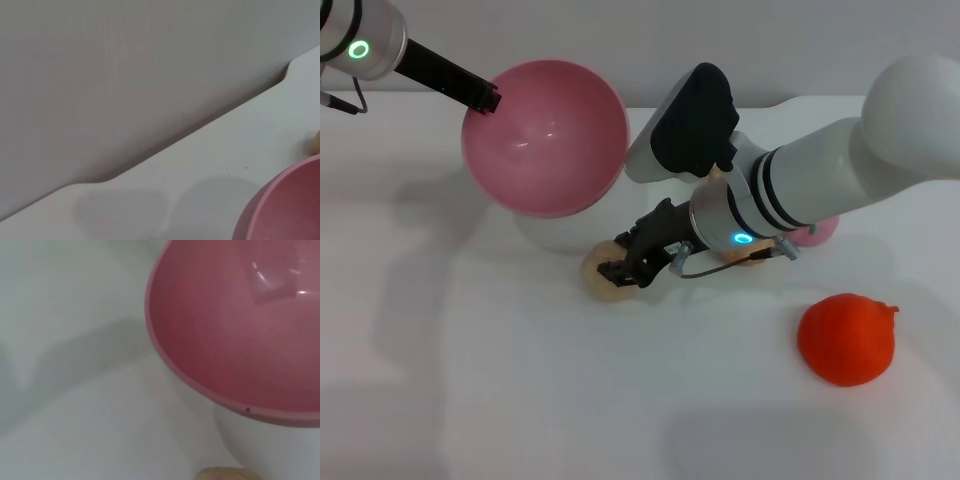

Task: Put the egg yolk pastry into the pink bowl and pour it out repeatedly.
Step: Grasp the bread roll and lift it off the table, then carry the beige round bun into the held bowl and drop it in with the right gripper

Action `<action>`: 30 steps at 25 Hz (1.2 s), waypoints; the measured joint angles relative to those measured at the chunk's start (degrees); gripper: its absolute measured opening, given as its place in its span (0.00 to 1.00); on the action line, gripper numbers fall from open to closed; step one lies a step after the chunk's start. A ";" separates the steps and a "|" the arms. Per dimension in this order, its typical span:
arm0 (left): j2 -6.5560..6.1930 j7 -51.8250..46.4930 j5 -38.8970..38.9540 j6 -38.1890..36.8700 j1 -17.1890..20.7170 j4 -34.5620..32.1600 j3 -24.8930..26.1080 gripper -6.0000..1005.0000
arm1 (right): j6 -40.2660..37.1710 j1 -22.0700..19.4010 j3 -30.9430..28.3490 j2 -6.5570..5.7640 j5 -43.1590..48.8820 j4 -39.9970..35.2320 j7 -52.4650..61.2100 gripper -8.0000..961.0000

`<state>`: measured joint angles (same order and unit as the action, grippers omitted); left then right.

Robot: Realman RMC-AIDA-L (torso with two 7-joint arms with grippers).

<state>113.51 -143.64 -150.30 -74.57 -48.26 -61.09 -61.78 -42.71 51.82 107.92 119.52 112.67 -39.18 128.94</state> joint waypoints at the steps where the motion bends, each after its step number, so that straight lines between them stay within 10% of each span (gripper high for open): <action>1: -0.07 0.05 0.00 0.11 0.12 -0.01 0.00 0.05 | -0.04 0.00 -0.01 0.00 0.00 -0.04 0.00 0.48; 11: -0.59 0.10 0.01 0.40 0.59 -0.08 0.09 0.05 | -10.43 -2.73 -3.80 -0.62 0.56 -7.76 0.00 0.37; 23: -0.91 -0.03 0.01 -0.26 0.89 0.45 0.70 0.05 | -39.65 -16.09 -22.07 -0.83 4.76 -44.03 0.03 0.31; 30: 0.01 0.07 0.00 -1.58 0.71 0.30 0.08 0.05 | -36.70 -19.05 -32.76 -0.70 -0.52 -51.34 -3.50 0.24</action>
<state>113.52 -143.57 -150.29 -76.16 -47.55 -60.78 -61.70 -79.41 32.77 75.16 118.81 112.15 -90.52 125.43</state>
